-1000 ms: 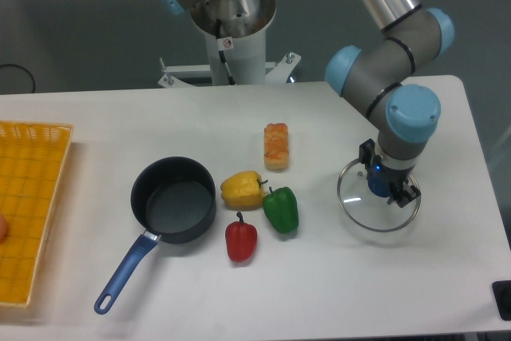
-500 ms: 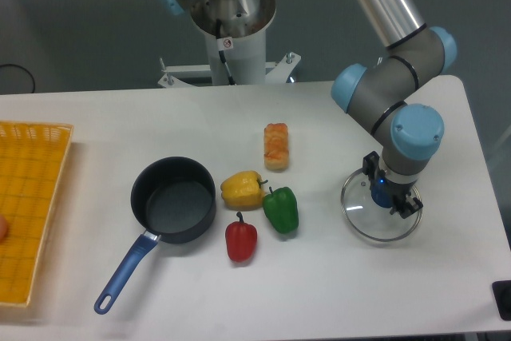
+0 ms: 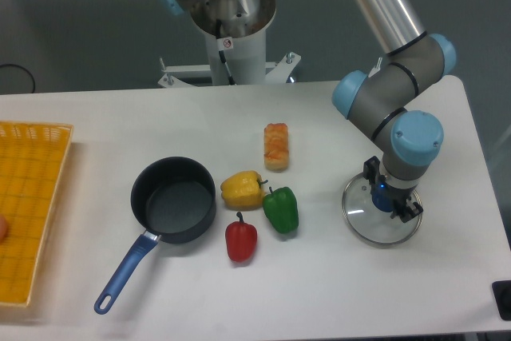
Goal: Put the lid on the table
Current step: 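Lower the glass lid flat onto the table, then open the gripper to release the lid knob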
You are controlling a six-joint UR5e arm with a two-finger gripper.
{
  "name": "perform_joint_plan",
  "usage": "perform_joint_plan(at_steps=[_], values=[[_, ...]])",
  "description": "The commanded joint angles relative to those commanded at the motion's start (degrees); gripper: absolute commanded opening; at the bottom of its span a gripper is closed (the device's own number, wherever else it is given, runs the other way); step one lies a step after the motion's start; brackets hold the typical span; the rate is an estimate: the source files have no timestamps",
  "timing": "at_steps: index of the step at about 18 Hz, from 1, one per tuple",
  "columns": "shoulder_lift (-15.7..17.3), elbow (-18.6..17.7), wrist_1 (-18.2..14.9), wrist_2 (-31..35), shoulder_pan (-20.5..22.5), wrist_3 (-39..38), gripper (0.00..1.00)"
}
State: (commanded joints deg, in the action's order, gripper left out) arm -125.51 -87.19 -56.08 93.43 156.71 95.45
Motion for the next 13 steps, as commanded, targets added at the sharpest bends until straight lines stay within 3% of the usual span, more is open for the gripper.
perform_joint_plan(at_steps=[9,13], values=[[0.00,0.00,0.00,0.00,0.00,0.00,0.67],[0.09,0.00,0.00,0.00,0.00,0.00,0.75]])
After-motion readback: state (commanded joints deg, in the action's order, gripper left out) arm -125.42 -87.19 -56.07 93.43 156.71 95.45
